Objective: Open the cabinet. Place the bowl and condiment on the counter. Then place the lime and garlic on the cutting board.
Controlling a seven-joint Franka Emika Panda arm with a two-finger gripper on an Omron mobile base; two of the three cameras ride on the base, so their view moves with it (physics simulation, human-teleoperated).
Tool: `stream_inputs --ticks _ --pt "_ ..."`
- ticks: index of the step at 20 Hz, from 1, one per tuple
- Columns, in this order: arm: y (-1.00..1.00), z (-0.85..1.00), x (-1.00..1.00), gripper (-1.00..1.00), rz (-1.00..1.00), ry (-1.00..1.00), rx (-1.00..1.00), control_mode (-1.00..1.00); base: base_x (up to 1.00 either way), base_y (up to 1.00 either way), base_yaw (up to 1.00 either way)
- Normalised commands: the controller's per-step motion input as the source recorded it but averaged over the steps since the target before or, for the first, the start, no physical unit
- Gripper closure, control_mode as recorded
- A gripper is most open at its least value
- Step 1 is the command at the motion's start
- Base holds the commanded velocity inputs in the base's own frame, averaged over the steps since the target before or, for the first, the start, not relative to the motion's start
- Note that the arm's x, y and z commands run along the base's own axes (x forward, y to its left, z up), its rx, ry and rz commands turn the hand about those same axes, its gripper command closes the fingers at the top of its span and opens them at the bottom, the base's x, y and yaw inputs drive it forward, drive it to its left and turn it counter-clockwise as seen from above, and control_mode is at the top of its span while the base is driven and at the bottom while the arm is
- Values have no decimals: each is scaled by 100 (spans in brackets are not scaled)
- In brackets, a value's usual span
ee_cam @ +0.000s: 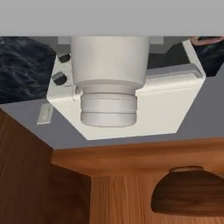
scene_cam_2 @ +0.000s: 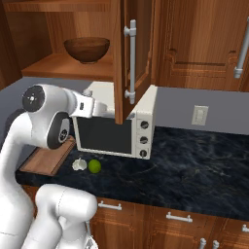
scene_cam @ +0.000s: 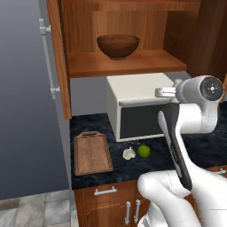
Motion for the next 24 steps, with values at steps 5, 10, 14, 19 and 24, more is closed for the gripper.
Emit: stream_inputs --ticks 5,10,14,19,24 --pt "0 -54 -100 100 0 1 0 -100 0 0 0" --pt "-9 -58 -78 100 8 1 0 -100 0 0 0" --pt "-30 -69 -39 100 27 1 0 -100 0 0 0" --pt "-28 -80 -14 100 34 -1 0 -100 0 0 0" --pt "-20 -68 -3 100 33 -16 0 -100 0 0 0"
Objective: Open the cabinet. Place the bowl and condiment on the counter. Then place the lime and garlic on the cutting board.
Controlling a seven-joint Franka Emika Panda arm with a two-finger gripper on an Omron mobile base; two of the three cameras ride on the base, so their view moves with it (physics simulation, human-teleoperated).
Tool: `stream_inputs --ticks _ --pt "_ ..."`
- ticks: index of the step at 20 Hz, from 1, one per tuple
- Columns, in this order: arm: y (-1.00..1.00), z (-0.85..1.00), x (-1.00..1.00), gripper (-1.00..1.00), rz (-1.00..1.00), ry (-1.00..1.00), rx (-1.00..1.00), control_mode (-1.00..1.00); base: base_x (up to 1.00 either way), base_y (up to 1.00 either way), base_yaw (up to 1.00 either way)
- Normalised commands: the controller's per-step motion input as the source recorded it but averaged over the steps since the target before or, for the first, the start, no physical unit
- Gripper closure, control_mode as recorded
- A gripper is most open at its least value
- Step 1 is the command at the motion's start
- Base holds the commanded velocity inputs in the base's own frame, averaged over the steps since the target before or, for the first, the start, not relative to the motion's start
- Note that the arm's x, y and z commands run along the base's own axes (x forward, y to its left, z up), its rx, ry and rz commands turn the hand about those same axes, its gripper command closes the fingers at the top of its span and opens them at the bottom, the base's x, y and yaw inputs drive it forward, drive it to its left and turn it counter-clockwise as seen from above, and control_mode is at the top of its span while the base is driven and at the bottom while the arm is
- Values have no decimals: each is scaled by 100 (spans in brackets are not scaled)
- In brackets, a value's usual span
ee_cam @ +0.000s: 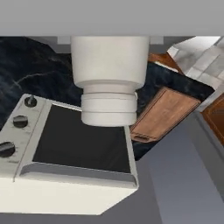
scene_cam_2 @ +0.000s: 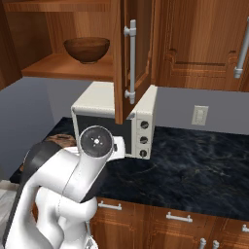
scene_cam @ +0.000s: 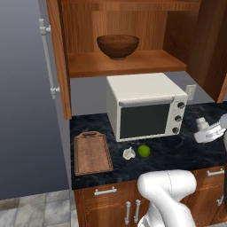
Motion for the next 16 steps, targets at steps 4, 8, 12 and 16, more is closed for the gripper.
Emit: stream_inputs --ticks 4,8,12,16 --pt "-17 -57 8 100 29 -24 0 -100 0 0 0" --pt "-16 -59 34 100 31 -27 0 -100 0 0 0" --pt "0 -61 53 100 30 -14 6 -100 0 0 0" --pt "-1 -39 56 100 27 0 15 -100 0 0 0"
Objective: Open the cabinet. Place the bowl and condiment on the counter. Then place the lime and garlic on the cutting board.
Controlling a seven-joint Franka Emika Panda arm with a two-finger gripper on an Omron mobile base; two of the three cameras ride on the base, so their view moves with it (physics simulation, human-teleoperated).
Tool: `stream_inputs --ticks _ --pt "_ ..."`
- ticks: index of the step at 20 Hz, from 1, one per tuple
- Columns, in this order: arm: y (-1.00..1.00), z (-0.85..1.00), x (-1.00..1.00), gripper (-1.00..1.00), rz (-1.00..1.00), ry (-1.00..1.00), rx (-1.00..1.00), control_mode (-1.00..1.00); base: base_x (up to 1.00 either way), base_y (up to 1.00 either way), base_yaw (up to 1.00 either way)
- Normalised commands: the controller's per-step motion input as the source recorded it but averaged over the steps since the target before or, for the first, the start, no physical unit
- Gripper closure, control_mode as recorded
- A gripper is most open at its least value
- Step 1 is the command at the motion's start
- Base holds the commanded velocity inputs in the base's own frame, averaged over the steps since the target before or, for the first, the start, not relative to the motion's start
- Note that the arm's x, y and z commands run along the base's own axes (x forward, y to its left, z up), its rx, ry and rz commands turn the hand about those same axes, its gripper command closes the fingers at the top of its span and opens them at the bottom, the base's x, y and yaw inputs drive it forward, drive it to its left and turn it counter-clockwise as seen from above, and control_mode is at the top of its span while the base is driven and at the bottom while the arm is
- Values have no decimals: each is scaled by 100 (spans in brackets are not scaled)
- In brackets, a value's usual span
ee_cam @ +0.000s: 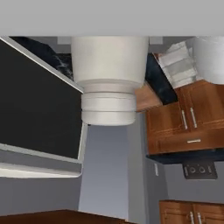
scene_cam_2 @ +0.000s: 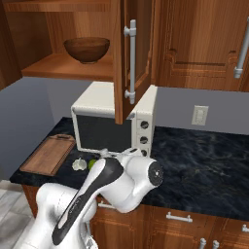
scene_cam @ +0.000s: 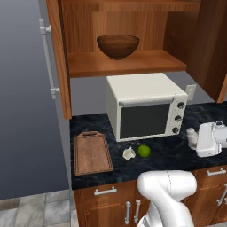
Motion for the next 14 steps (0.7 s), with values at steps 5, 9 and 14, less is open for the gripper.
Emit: stream_inputs --ticks 5,9,14 --pt "0 -35 60 100 15 0 16 -100 0 0 0" --pt "0 -32 72 100 8 3 17 -100 0 0 0" --pt "0 -56 36 100 4 8 20 -100 0 0 0"
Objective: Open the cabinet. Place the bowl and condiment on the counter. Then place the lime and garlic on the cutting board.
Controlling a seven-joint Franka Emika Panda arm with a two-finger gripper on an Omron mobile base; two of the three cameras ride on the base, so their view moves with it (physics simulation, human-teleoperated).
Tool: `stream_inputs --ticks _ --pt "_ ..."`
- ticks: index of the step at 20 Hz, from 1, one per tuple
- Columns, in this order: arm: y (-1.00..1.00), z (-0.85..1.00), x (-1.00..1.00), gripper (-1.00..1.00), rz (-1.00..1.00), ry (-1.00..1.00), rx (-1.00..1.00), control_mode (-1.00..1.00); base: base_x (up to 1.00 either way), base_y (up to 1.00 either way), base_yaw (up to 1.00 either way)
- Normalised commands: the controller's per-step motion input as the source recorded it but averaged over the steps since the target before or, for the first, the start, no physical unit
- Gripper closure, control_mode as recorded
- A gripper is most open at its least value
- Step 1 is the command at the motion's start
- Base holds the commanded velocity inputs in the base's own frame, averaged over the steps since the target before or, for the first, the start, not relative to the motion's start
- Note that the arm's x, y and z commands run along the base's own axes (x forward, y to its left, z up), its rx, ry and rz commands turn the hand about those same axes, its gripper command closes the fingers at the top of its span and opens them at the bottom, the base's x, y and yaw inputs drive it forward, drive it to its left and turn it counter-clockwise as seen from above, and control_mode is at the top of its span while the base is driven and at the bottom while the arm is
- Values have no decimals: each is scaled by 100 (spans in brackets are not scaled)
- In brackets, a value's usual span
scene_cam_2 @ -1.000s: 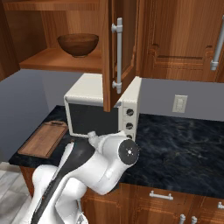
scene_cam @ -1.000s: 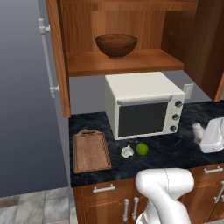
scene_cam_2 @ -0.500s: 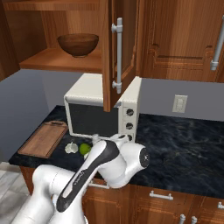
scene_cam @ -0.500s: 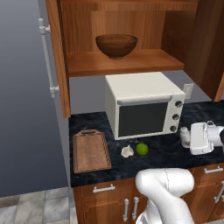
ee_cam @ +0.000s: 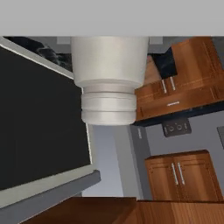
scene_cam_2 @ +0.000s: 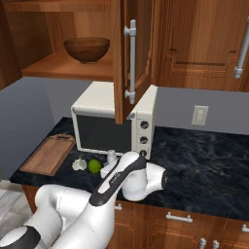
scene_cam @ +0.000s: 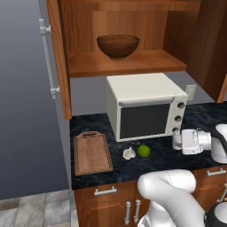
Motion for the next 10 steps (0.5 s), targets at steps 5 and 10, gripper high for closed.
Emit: stream_inputs --ticks 5,10 --pt "0 -51 29 100 0 0 8 -100 0 0 0" --pt "3 -23 24 100 0 -6 0 -100 0 0 0"
